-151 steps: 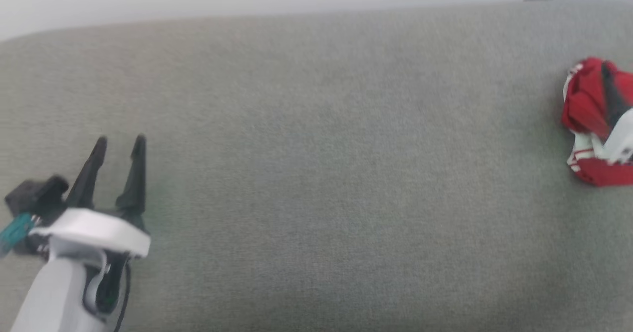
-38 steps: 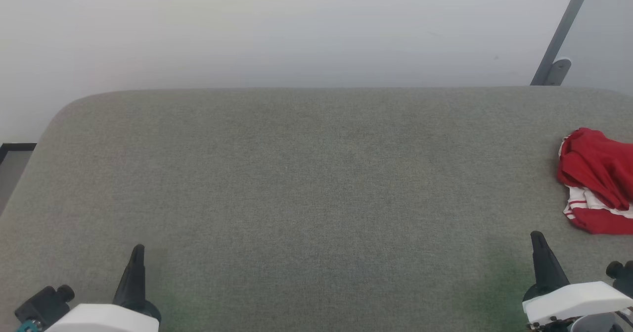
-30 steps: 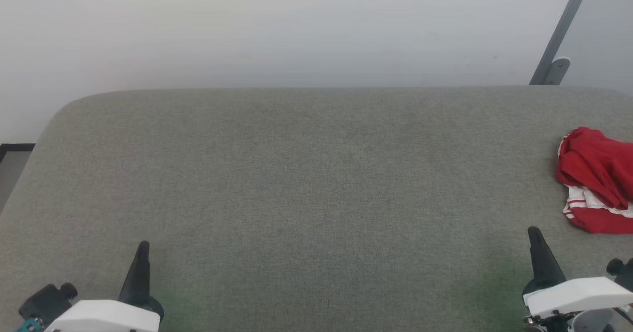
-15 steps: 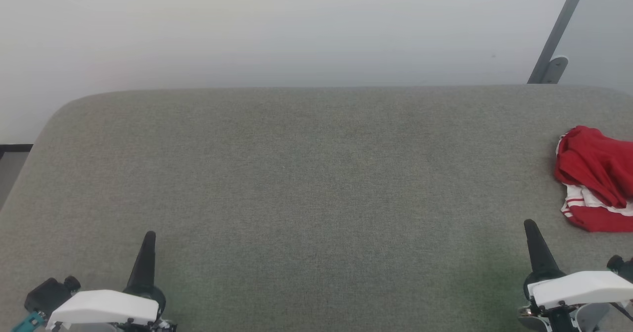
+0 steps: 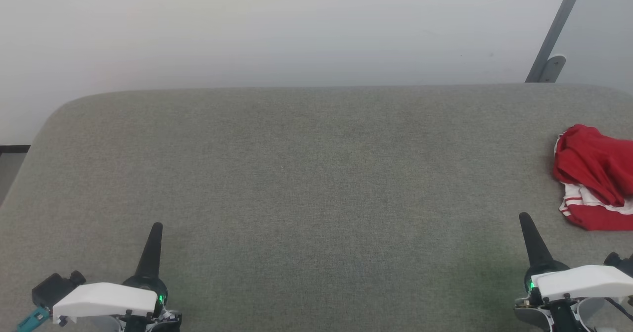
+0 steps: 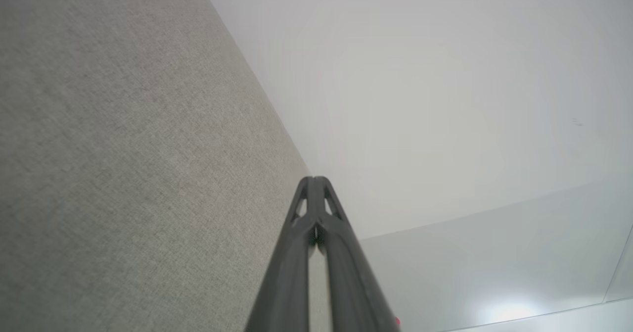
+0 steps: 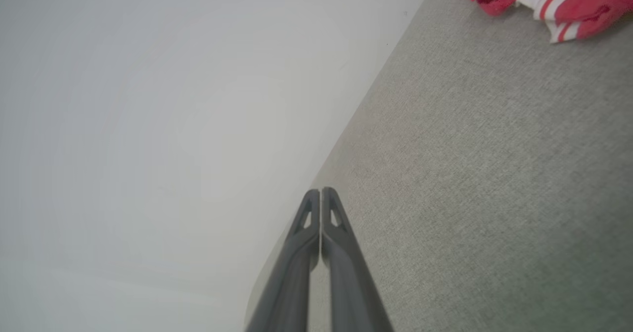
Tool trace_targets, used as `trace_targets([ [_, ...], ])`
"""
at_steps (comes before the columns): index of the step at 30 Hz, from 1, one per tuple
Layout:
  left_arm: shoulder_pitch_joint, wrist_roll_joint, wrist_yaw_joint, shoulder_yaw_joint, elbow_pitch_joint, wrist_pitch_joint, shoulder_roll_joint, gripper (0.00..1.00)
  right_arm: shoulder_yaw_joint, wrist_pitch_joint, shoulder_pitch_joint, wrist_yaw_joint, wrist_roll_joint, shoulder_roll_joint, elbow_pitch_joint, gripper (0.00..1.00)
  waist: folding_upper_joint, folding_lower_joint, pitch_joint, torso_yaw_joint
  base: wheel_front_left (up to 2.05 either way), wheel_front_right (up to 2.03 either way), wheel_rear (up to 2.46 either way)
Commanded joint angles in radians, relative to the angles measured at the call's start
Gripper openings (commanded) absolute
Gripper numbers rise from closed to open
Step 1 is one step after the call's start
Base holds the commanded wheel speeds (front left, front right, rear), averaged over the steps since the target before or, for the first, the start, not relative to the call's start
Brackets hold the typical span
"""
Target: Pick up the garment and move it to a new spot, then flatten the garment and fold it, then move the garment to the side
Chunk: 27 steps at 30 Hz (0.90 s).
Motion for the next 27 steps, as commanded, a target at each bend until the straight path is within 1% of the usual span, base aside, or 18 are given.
trace_targets([
  [1,-0.02,-0.029,-0.002,0.005,-0.01,0.008,-0.001,0.0,-0.004,0.006,-0.019,0.0,0.025,0.001,-0.011,0.0,0.0,0.0,0.0,0.0,0.0,0.0,0.0],
  [27,-0.051,-0.203,-0.003,0.011,-0.01,0.063,-0.035,0.0,-0.005,0.062,-0.039,0.0,0.234,0.018,-0.019,0.0,0.0,0.0,0.003,-0.009,0.0,0.0,0.0],
])
